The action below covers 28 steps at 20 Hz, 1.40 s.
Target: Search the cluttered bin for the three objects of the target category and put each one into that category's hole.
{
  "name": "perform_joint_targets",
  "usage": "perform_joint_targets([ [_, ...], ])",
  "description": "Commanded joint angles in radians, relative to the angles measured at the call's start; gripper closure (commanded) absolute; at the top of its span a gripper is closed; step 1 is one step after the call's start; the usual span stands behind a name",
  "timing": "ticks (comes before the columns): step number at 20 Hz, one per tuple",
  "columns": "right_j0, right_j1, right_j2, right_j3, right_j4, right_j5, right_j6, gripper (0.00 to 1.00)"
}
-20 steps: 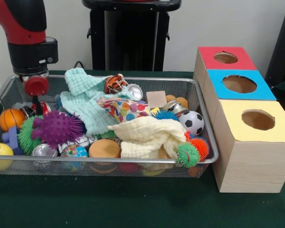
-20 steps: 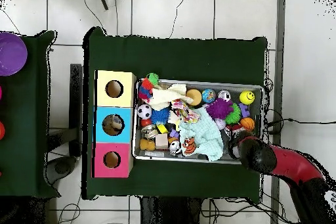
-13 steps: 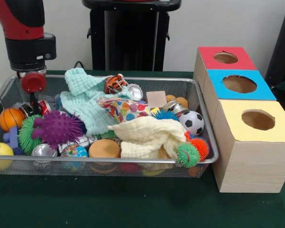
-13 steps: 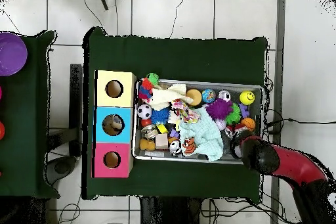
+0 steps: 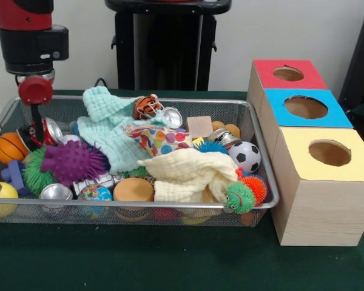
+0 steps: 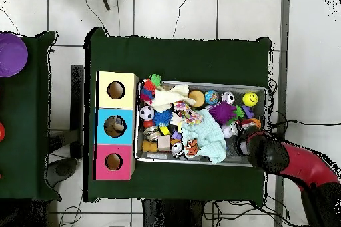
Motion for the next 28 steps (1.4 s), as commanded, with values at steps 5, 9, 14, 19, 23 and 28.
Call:
perform_joint_targets([
  [5,0.054,-0.093,0.028,0.012,0.082,0.111,-0.026,0.0],
  [9,0.079,-0.179,0.009,0.021,0.116,0.201,-0.049,0.0],
  [14,0.116,-0.237,-0.019,0.028,0.145,0.27,-0.042,0.0],
  [19,0.129,-0.224,-0.026,0.055,0.157,0.235,-0.008,0.0],
  [23,0.151,-0.226,-0.044,0.068,0.179,0.232,0.021,0.0],
  [28,0.177,-0.185,-0.072,0.111,0.198,0.151,0.077,0.0],
])
